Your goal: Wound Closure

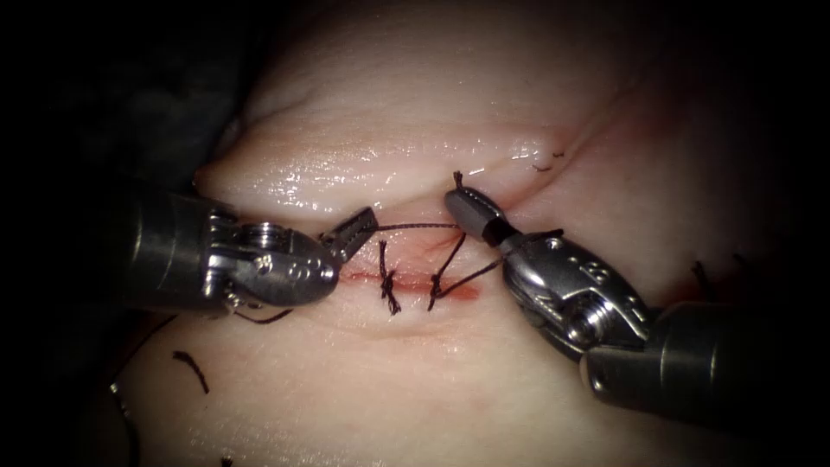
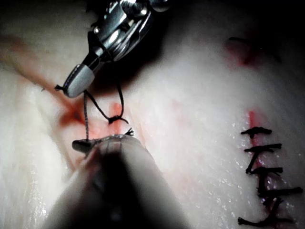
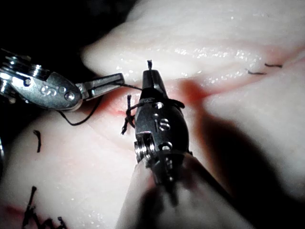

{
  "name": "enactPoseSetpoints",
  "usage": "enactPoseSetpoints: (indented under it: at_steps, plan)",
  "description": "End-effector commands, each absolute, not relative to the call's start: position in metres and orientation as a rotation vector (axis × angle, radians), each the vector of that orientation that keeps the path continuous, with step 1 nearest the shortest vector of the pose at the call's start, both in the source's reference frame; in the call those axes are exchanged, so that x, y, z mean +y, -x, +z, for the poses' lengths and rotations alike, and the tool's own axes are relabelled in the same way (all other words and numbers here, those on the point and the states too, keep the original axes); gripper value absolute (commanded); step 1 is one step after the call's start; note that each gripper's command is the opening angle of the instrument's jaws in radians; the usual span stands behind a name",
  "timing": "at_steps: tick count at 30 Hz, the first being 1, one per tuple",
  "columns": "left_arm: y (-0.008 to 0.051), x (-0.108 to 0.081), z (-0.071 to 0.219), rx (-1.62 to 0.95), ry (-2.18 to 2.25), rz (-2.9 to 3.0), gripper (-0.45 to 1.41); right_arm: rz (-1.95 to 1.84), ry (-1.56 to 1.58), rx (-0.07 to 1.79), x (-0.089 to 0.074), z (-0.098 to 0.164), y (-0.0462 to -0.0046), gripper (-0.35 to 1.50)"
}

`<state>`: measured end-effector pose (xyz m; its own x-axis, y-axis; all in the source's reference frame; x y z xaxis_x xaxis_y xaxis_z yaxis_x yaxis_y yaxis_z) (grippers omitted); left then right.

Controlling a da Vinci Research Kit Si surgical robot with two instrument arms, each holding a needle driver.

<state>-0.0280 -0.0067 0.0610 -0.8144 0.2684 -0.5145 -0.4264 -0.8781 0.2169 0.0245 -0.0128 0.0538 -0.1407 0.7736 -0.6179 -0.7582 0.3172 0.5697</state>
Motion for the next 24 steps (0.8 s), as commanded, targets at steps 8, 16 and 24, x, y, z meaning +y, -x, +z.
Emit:
enactPoseSetpoints:
  at_steps: [8, 16, 24]
  plan:
    - [0.0268, -0.003, 0.063, 0.384, 0.683, 2.626, -0.45, 1.262, -0.047, 1.125, -0.017, 0.054, -0.0259, -0.35]
    - [0.0256, 0.003, 0.062, 0.315, 0.685, 2.609, -0.45, 1.215, -0.074, 1.098, -0.020, 0.055, -0.0255, -0.35]
    - [0.0252, 0.008, 0.062, 0.271, 0.680, 2.607, -0.45, 1.176, -0.098, 1.095, -0.023, 0.055, -0.0258, -0.35]
